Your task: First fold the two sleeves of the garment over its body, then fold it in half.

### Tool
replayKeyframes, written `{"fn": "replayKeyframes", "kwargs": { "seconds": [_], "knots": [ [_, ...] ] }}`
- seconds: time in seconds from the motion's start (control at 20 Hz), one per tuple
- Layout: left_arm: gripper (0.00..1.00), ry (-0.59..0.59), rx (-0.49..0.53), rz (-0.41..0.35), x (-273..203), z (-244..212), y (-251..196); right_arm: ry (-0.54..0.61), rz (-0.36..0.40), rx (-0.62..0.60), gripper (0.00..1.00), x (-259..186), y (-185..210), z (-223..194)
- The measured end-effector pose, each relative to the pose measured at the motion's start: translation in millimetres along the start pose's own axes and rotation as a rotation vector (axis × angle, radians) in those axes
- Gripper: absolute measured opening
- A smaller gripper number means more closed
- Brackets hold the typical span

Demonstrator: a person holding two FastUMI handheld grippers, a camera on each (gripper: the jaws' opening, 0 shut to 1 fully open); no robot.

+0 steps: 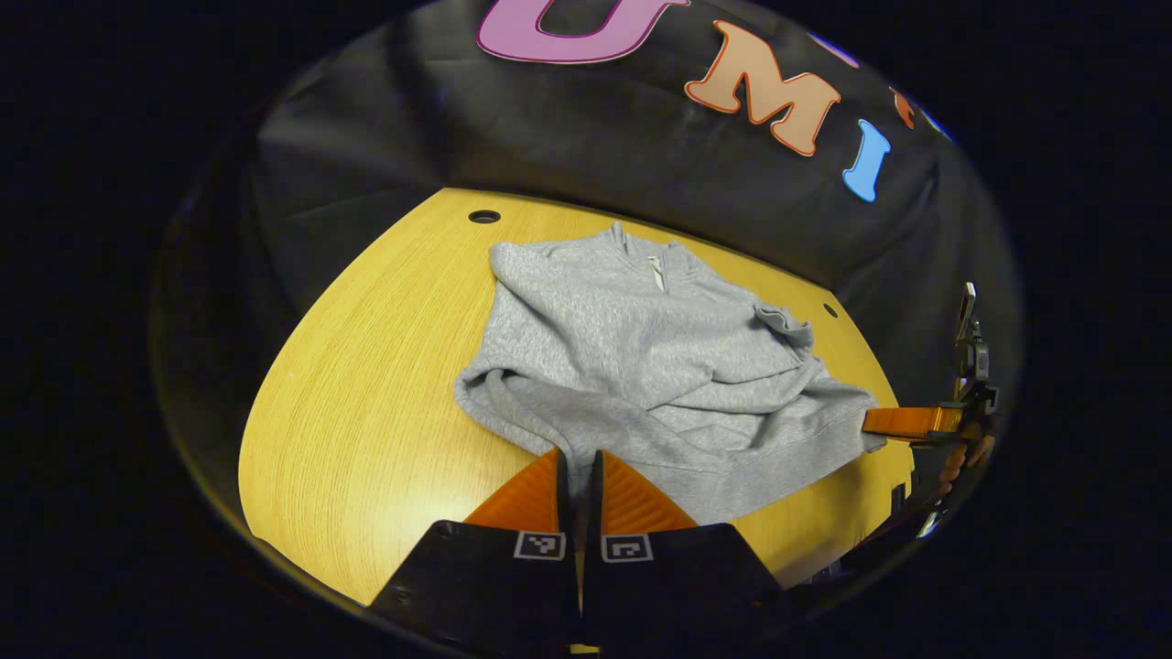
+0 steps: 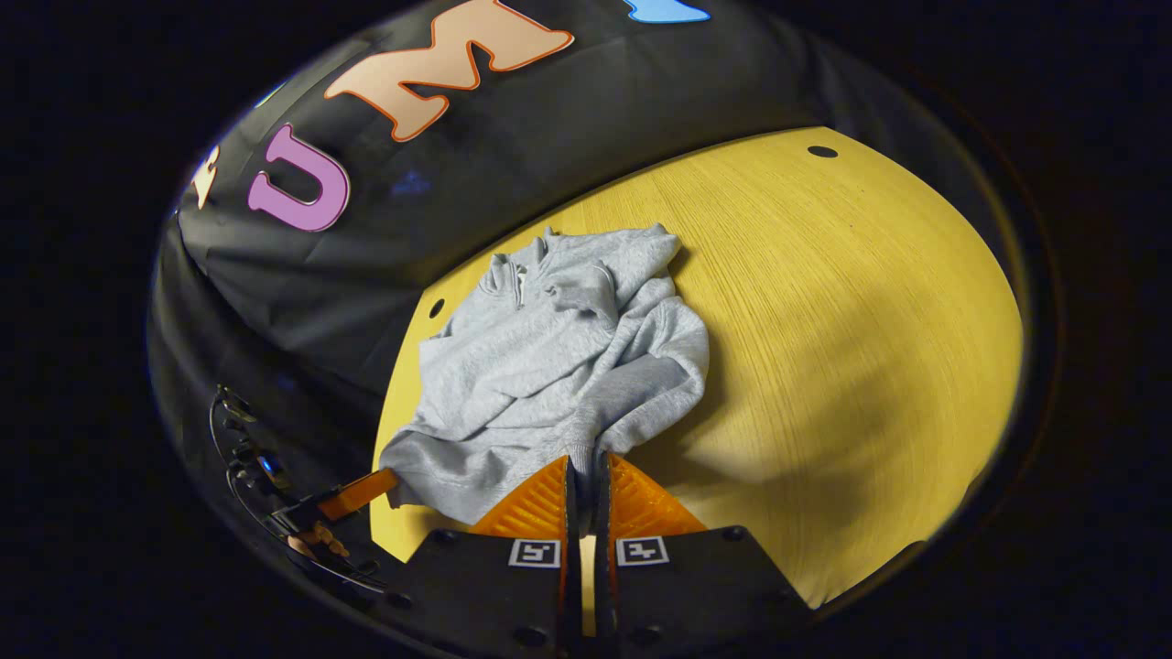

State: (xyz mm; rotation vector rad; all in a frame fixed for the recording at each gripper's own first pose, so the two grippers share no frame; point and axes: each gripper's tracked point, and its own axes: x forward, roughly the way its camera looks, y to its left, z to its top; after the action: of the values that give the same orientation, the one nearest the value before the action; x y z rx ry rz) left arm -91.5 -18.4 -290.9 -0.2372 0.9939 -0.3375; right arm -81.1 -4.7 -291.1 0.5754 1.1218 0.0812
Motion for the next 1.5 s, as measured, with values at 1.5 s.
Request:
{"fn": "replayKeyframes", "kwargs": {
  "seconds": [1.5],
  "knots": [
    [0.06, 0.018, -0.366, 0.049, 129.3, 103.5, 39.1, -0.061, 0.003, 0.366, 0.10, 135.8, 1.8, 136.1]
  ]
}}
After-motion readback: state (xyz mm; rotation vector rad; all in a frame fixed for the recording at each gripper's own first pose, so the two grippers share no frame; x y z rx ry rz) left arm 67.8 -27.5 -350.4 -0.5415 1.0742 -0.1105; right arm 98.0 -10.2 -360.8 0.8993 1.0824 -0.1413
